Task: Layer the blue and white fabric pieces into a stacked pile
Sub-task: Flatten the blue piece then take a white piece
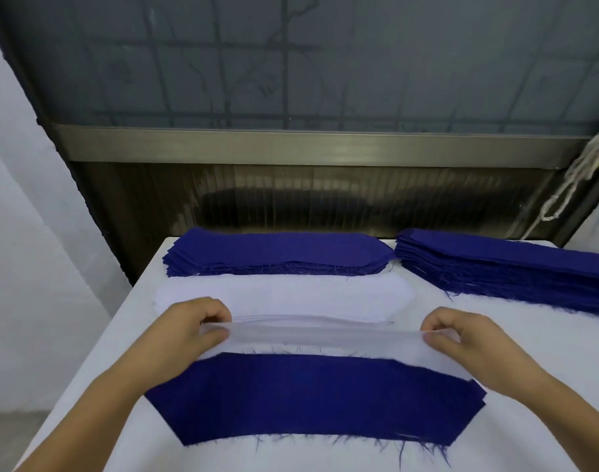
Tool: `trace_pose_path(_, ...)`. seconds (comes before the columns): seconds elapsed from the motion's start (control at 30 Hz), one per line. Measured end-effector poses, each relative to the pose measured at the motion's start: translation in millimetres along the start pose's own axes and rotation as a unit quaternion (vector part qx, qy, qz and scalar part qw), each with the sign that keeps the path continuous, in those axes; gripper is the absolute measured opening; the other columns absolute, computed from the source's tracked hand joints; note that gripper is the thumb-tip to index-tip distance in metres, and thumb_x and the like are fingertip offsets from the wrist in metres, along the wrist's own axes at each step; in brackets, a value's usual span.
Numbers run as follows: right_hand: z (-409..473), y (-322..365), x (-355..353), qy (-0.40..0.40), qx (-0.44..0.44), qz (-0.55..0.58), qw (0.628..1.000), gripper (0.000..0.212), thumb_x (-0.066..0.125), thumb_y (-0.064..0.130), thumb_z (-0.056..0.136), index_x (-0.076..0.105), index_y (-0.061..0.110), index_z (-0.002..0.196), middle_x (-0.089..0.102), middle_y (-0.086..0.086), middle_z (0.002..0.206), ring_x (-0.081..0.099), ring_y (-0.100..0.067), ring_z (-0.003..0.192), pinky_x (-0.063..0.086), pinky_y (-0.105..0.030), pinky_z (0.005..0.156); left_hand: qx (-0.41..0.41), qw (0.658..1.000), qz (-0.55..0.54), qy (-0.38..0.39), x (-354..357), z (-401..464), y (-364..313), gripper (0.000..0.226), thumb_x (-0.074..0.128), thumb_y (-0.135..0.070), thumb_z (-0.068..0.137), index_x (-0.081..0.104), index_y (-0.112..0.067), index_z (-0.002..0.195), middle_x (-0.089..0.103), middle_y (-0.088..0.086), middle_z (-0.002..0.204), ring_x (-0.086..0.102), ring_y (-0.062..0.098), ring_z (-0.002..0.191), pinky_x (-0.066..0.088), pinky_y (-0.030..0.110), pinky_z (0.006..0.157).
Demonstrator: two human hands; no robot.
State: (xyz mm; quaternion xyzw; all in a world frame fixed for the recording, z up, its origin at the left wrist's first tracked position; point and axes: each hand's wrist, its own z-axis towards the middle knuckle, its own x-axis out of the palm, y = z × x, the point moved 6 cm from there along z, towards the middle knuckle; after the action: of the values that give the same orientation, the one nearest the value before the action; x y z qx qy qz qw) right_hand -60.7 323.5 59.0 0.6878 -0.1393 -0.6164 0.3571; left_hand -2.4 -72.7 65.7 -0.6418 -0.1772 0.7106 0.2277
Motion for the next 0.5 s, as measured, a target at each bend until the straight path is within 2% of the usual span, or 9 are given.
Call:
trace_pose_path(0.07, -5.9, 6.8, -8.3, -0.075, -0.067, -0.053, 0.993, 0.014, 0.061, 0.022, 0.092, 0.062, 0.033, 0.085, 0.064, 0.023, 0.090, 0.059, 0.000, 0.088, 0.043, -0.007, 0.073, 0.032, 0.998, -0.004, -0.054, -7.6, -4.8, -6.1, 0.023, 0.070, -0.016, 0.085, 0.062, -0.037, 0.080, 0.059, -0.024, 0.084, 0.056, -0.004, 0.090, 0.042, 0.003, 0.071)
trace_pose_path(0.13, -16.1, 11.4, -5.6, -0.123, -0.150, -0.124, 0.973, 0.014, 0.061, 0.018, 0.090, 0.062, 0.031, 0.088, 0.061, 0.025, 0.092, 0.056, 0.002, 0.094, 0.041, -0.005, 0.078, 0.065, 0.995, 0.020, -0.068, -7.5, -16.1, -9.5, 0.026, 0.072, -0.012, 0.082, 0.063, -0.036, 0.080, 0.057, -0.024, 0.086, 0.055, -0.003, 0.093, 0.042, 0.003, 0.076)
trace_pose_path(0.2, -29.0, 9.6, 6.4, -0.134, -0.227, -0.158, 0.952, 0.012, 0.057, 0.016, 0.094, 0.066, 0.024, 0.090, 0.060, 0.024, 0.098, 0.055, 0.002, 0.092, 0.039, -0.007, 0.083, 0.098, 0.993, 0.040, -0.046, 4.9, -30.8, -9.3, 0.030, 0.075, -0.004, 0.078, 0.064, -0.032, 0.079, 0.057, -0.024, 0.089, 0.055, -0.004, 0.090, 0.043, 0.006, 0.076)
trace_pose_path(0.27, -42.2, 1.1, 26.6, -0.118, -0.280, -0.194, 0.933, 0.033, 0.041, 0.029, 0.100, 0.070, 0.018, 0.089, 0.065, 0.013, 0.098, 0.056, -0.004, 0.092, 0.041, -0.015, 0.084, 0.135, 0.989, 0.058, -0.011, 25.7, -45.9, -8.2, 0.033, 0.073, 0.003, 0.071, 0.063, -0.028, 0.076, 0.058, -0.022, 0.086, 0.054, -0.003, 0.080, 0.045, 0.014, 0.072)
trace_pose_path(0.33, -50.9, -10.1, 44.9, -0.096, -0.307, -0.223, 0.920, 0.050, 0.026, 0.034, 0.103, 0.072, 0.018, 0.087, 0.067, 0.008, 0.097, 0.055, -0.006, 0.093, 0.043, -0.019, 0.085, 0.141, 0.988, 0.066, 0.012, 43.6, -56.0, -2.6, 0.032, 0.068, 0.003, 0.069, 0.061, -0.028, 0.074, 0.057, -0.023, 0.082, 0.053, 0.000, 0.076, 0.045, 0.019, 0.069)
trace_pose_path(0.5, -54.0, -20.4, 50.5, -0.088, -0.288, -0.218, 0.928, 0.052, 0.024, 0.034, 0.102, 0.072, 0.021, 0.089, 0.065, 0.010, 0.100, 0.056, -0.005, 0.094, 0.042, -0.016, 0.086, 0.128, 0.989, 0.069, 0.009, 51.5, -60.1, 8.9, 0.033, 0.067, -0.001, 0.073, 0.057, -0.032, 0.076, 0.053, -0.028, 0.082, 0.048, -0.005, 0.076, 0.040, 0.012, 0.071)
